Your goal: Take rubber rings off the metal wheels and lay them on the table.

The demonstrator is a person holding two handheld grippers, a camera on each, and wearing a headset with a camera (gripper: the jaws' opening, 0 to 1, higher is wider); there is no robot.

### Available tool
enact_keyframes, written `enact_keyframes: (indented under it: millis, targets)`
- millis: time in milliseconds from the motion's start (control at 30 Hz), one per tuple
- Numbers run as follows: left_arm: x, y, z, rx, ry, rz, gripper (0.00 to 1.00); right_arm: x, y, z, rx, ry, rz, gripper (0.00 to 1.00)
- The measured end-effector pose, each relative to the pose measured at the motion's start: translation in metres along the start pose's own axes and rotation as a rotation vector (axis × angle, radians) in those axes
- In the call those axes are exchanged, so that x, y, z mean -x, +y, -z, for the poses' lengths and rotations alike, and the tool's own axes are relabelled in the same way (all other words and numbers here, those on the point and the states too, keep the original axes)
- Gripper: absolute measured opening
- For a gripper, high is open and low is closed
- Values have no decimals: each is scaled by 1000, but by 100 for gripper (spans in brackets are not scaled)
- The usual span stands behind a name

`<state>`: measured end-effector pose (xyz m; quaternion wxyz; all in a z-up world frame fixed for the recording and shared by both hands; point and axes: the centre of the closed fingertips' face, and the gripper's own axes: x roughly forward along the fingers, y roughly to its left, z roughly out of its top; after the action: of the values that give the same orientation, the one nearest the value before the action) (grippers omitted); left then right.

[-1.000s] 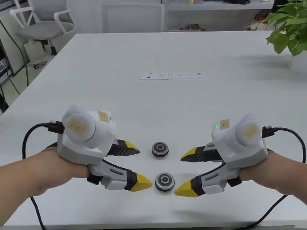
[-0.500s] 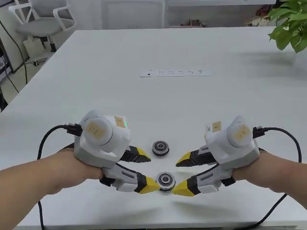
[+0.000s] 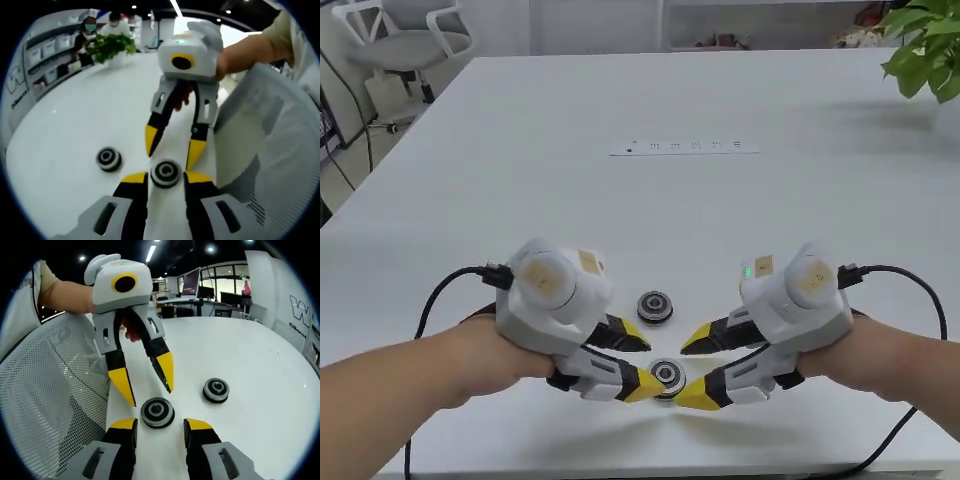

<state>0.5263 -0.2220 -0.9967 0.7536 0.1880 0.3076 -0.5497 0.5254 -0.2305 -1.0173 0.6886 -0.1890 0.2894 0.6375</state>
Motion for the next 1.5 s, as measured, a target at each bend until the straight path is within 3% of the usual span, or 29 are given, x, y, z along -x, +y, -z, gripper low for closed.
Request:
enact_keyframes:
  millis: [433, 667, 833, 1000, 1500]
  targets:
    - [-11, -4, -2, -8, -5, 8, 21, 0, 0, 3, -12, 3, 0, 35]
    - [-12, -1, 2, -31, 2, -21, 14, -2, 1, 3, -6, 4, -2, 35]
    - [-12, -3, 2, -68, 5, -33, 14, -3, 3, 2, -3, 0, -5, 34]
    - [-12, -2, 2, -65, 3, -42, 14, -4, 3, 0, 4, -4, 0, 32]
    - [-12, -1, 2, -51, -6, -66, 14, -5, 5, 2, -70, -29, 1, 23]
